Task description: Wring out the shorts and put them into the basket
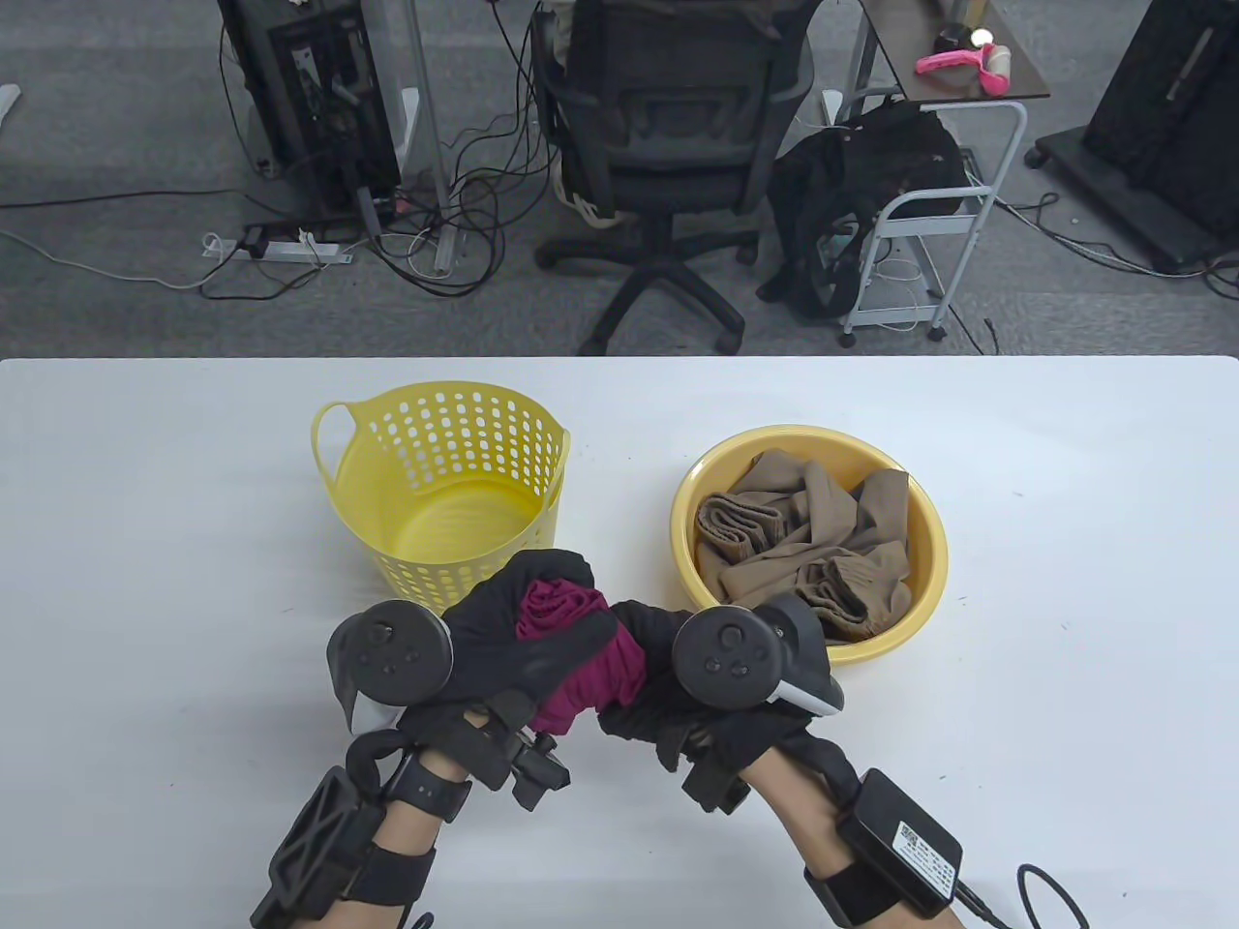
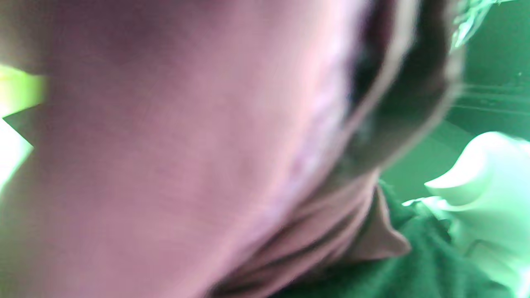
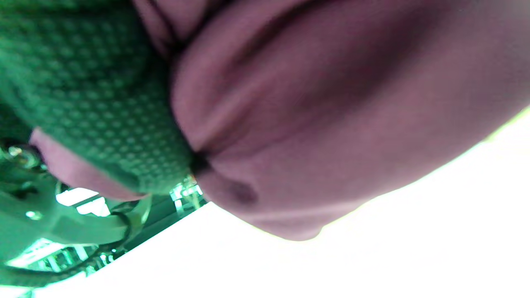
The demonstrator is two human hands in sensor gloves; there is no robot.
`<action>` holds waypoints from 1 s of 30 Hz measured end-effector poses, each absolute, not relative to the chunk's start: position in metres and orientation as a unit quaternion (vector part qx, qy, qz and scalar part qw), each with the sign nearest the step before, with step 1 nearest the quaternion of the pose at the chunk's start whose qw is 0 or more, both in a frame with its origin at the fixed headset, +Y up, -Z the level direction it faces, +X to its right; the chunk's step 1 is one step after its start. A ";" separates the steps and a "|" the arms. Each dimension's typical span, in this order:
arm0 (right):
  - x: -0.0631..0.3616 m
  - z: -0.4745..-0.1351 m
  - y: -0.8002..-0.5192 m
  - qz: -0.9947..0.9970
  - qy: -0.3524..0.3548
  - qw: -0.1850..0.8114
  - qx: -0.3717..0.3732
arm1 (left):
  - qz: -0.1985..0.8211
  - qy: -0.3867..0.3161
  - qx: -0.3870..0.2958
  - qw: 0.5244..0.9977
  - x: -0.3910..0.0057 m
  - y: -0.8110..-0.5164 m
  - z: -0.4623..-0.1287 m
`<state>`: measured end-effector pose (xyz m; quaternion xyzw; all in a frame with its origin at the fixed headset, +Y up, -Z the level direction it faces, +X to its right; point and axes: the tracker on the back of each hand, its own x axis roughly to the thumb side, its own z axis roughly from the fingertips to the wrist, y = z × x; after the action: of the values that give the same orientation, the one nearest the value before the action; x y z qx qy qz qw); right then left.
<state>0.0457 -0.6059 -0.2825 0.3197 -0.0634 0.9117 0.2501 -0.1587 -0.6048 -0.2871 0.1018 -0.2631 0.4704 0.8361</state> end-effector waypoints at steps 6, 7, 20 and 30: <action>0.036 -0.275 -0.601 0.922 -0.134 0.147 0.332 | 0.439 -0.231 0.103 0.862 -0.159 -0.606 -0.288; 0.035 -0.274 -0.601 0.922 -0.140 0.136 0.334 | 0.433 -0.224 0.102 0.867 -0.159 -0.607 -0.288; 0.023 -0.258 -0.599 0.899 -0.265 -0.016 0.349 | 0.404 -0.160 0.070 0.898 -0.159 -0.607 -0.292; 0.012 -0.253 -0.599 0.877 -0.309 -0.081 0.360 | 0.420 -0.131 0.037 0.897 -0.167 -0.610 -0.297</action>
<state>0.0118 -0.5992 -0.2534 0.3598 -0.3085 0.8768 -0.0809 -0.1667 -0.6100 -0.2967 0.0372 -0.1312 0.4197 0.8974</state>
